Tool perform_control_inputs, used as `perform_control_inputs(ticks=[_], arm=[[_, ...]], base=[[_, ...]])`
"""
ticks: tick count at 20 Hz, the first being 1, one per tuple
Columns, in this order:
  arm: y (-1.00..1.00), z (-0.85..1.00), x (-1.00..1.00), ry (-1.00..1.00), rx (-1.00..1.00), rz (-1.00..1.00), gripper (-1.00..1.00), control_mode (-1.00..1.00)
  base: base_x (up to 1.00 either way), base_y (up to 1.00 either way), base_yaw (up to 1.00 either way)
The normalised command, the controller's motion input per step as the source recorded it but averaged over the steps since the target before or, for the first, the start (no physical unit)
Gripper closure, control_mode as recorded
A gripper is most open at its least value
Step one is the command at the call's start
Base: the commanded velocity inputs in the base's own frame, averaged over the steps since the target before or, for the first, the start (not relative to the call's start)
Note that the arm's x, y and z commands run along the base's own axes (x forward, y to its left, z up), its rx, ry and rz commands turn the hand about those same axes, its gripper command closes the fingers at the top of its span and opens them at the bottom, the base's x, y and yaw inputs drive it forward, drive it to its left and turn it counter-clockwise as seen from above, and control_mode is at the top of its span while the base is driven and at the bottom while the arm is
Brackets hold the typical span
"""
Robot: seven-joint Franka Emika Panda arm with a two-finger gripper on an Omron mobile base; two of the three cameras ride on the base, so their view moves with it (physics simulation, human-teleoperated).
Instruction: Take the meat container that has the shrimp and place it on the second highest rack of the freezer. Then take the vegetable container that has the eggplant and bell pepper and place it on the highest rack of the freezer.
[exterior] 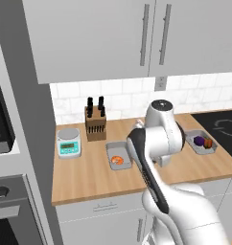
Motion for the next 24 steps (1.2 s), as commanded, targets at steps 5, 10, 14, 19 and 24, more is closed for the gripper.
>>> perform_control_inputs(ticks=[5,10,14,19,24], arm=[[0.16,-0.12,0.61,0.35,0.07,-0.1,-1.0,-1.0],[0.19,-0.38,0.61,0.28,0.02,0.0,-1.0,-1.0],[0.26,-0.79,0.26,0.06,0.0,0.0,-1.0,-1.0],[0.26,-0.74,0.13,-0.04,0.0,0.0,-1.0,-1.0],[0.05,-0.4,0.0,-0.25,0.02,-0.02,-1.0,-1.0]], base=[[0.0,0.0,0.0],[0.0,0.0,0.0],[0.0,0.0,0.0],[0.0,0.0,0.0],[0.0,0.0,0.0]])
